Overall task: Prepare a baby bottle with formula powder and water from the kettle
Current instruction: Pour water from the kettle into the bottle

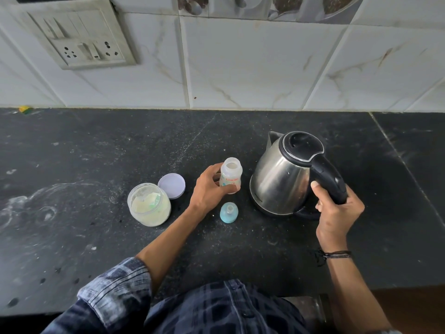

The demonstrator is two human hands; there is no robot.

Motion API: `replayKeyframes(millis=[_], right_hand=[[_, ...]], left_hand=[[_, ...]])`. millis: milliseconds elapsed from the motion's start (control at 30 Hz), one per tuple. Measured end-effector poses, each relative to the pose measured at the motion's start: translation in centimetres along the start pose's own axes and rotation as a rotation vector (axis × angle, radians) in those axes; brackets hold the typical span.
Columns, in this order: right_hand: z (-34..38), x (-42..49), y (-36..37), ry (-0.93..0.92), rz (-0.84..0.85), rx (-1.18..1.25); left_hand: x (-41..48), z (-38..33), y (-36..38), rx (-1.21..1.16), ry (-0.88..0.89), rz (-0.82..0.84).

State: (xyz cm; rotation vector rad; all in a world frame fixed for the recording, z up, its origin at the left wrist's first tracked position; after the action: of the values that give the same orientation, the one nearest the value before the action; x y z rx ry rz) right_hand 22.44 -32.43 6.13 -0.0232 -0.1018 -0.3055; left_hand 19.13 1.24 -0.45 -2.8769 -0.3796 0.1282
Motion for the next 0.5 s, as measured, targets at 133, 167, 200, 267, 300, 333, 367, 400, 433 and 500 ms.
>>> replayKeyframes(millis=[133, 167, 200, 267, 300, 333, 367, 400, 433, 500], right_hand=[[-0.5, 0.2, -0.4, 0.012, 0.025, 0.01], [-0.6, 0.3, -0.3, 0.019, 0.032, 0.02], [-0.7, 0.3, -0.3, 0.027, 0.04, 0.03], [-1.1, 0.4, -0.4, 0.042, 0.058, 0.051], [-1.2, 0.3, -0.4, 0.046, 0.07, 0.054], [-1.2, 0.2, -0.4, 0.047, 0.083, 0.055], [-1.2, 0.0, -0.4, 0.046, 0.096, 0.053], [-1.2, -0.2, -0.3, 0.046, 0.105, 0.049], [-1.0, -0.3, -0.3, 0.047, 0.11, 0.047], [-0.5, -0.4, -0.3, 0.033, 0.116, 0.04]], left_hand=[[-0.1, -0.4, -0.4, -0.035, 0.022, 0.004], [-0.2, -0.4, -0.5, -0.04, 0.021, 0.006], [-0.3, -0.2, -0.6, -0.048, 0.018, 0.006], [-0.4, 0.0, -0.7, -0.061, 0.006, 0.001], [-0.5, 0.1, -0.8, -0.062, -0.002, -0.006], [-0.6, 0.3, -0.9, -0.061, -0.007, -0.013], [-0.8, 0.4, -1.0, -0.058, -0.011, -0.021], [-0.9, 0.5, -1.1, -0.055, -0.015, -0.028], [-1.1, 0.7, -1.1, -0.051, -0.02, -0.034], [-1.4, 0.9, -1.3, -0.046, -0.025, -0.044]])
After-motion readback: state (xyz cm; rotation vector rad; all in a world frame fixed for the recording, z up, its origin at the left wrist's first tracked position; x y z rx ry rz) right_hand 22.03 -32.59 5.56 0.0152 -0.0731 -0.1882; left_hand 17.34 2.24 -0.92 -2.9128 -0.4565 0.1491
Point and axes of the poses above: each hand's wrist, its own x-axis towards the middle knuckle, its own y-axis out of the palm, z = x × y, the point moved 10 cm from there along x, towards the middle knuckle, and after that the axes turned 8 degrees about y, right-handed, at the moved point
